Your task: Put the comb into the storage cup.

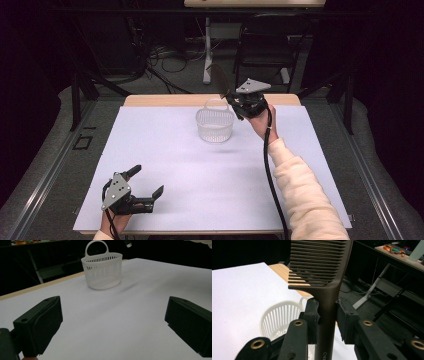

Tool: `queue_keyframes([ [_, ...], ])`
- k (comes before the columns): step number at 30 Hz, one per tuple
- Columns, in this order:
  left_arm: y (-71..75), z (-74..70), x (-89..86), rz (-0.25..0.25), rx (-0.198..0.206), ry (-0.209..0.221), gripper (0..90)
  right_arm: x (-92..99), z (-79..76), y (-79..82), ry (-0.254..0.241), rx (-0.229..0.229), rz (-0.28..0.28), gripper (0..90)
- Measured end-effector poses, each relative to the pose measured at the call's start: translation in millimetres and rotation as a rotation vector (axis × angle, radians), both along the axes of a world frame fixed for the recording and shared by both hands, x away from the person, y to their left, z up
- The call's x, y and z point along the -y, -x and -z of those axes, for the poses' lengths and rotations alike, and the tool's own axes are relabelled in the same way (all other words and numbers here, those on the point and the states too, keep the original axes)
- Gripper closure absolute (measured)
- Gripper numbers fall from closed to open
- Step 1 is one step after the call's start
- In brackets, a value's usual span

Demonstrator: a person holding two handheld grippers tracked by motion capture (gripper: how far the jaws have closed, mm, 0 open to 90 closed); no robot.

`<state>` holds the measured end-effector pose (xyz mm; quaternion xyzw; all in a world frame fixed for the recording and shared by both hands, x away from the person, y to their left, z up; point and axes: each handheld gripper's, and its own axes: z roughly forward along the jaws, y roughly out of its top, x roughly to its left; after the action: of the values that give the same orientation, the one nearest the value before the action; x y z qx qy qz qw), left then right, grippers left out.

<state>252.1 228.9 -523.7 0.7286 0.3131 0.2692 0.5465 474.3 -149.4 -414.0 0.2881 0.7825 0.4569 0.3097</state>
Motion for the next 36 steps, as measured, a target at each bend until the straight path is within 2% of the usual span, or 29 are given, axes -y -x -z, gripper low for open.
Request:
queue_keyframes([
  [12,-1.1,0.4,-0.3,-0.002,-0.004,0.009,1.5,-2.6,-10.1,-1.3,-0.009,0.021,-0.006,72.2],
  [17,0.4,-0.3,0.1,-0.001,0.002,0.004,1.5,-5.4,-8.2,-2.1,-0.01,0.014,-0.007,72.2],
  [36,-0.5,0.1,-0.7,-0.002,0.001,0.013,1.5,-19.8,-9.0,-7.3,-0.018,0.041,-0.011,72.2],
])
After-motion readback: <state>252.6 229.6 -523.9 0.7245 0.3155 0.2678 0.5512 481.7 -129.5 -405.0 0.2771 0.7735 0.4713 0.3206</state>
